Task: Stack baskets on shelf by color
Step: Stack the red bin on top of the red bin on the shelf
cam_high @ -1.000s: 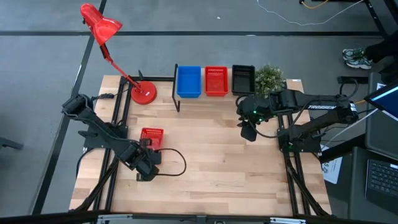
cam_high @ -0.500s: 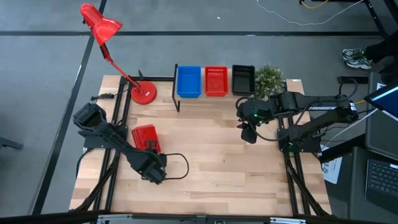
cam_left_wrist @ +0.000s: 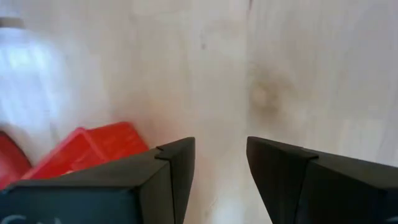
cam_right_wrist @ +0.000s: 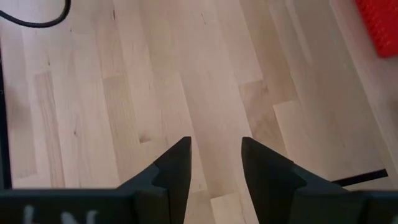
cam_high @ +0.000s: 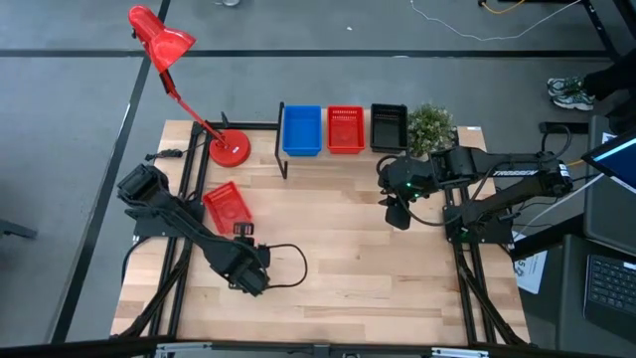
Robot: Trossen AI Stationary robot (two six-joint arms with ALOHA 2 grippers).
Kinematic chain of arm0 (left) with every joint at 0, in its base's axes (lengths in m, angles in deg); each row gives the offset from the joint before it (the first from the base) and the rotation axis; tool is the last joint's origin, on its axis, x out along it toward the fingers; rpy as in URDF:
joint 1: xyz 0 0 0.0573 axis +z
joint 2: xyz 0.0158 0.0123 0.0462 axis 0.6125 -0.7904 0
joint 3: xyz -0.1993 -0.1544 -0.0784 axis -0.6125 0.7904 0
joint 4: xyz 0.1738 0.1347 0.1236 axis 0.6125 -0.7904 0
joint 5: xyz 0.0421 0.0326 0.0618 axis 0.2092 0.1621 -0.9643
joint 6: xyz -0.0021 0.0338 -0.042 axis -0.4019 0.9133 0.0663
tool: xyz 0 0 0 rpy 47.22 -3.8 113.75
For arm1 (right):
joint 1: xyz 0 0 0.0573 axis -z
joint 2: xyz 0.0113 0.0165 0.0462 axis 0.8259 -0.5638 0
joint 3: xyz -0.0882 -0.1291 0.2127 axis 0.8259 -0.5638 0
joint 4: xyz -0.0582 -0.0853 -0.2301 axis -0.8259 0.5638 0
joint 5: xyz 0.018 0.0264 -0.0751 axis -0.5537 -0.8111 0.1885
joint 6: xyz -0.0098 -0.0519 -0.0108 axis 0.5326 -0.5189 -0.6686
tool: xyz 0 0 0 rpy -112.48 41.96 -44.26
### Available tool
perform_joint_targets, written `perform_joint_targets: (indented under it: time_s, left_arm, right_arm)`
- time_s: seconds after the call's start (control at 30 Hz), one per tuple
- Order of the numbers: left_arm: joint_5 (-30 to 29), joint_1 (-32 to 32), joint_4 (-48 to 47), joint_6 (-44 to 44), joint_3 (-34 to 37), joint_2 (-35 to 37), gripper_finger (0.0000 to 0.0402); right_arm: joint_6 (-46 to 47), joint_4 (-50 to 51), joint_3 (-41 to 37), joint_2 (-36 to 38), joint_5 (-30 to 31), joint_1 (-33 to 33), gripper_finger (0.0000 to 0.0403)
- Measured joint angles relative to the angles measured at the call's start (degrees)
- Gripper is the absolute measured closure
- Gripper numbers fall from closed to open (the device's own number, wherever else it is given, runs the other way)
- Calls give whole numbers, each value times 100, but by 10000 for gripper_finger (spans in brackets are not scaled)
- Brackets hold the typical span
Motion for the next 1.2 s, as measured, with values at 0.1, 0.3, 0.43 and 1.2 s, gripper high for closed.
perform_joint_targets:
  time_s: [0.1, 0.3, 0.43, 1.2]
  left_arm:
    - [-123, 0, -766, -204, -142, 2, 263]
    - [-699, 0, -1866, -676, -135, 27, 263]
    - [-685, 36, -1644, -859, 58, 419, 263]
    - [-315, 553, 783, -1906, 2326, 3207, 263]
  right_arm:
    - [-4, 0, 0, 0, -1, 0, 263]
    - [-13, -4, 0, 0, 0, 0, 263]
    - [-13, -7, 0, 0, -1, 0, 263]
    - [-2, -35, 0, 0, 149, 2, 263]
